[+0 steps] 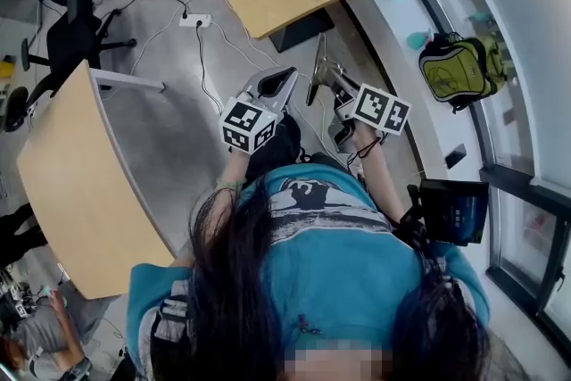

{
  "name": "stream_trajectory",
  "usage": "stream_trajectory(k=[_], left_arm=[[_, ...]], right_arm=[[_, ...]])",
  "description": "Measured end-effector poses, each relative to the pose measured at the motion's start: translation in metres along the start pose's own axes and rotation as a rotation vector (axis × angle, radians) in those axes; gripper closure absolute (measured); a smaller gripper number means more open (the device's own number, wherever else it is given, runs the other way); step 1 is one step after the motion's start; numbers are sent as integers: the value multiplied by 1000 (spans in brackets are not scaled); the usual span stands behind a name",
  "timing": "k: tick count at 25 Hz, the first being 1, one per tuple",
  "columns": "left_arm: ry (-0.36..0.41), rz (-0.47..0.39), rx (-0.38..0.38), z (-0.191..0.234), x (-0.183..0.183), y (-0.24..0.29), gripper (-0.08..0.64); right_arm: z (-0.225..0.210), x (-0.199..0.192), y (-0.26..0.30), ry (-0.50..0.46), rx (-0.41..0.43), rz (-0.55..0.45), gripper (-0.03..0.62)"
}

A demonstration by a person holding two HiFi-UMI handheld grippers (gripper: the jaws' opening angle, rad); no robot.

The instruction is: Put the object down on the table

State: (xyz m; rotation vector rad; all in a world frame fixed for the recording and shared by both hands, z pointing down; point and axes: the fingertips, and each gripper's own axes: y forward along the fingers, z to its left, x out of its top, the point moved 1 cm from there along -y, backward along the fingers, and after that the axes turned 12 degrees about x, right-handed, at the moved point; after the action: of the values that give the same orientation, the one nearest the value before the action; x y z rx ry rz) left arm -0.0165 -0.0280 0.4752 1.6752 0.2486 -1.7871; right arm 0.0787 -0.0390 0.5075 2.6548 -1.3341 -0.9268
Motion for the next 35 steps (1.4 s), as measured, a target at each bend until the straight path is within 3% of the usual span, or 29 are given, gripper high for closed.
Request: stream_trajectory(k=[7,15,26,35], left_arm=[[-1,-12,-23,77,35,43,557],[-23,2,-61,139,54,66,557],[-37,4,-85,159,64,111,557],[-53,-5,-19,189,82,174,557]], right_arm=[[8,55,79,-20,-13,-12,577],[19,88,137,-2,-46,-33,577],[3,127,163,-11,-56,-25,577],[-28,195,203,-17,-14,4,578]])
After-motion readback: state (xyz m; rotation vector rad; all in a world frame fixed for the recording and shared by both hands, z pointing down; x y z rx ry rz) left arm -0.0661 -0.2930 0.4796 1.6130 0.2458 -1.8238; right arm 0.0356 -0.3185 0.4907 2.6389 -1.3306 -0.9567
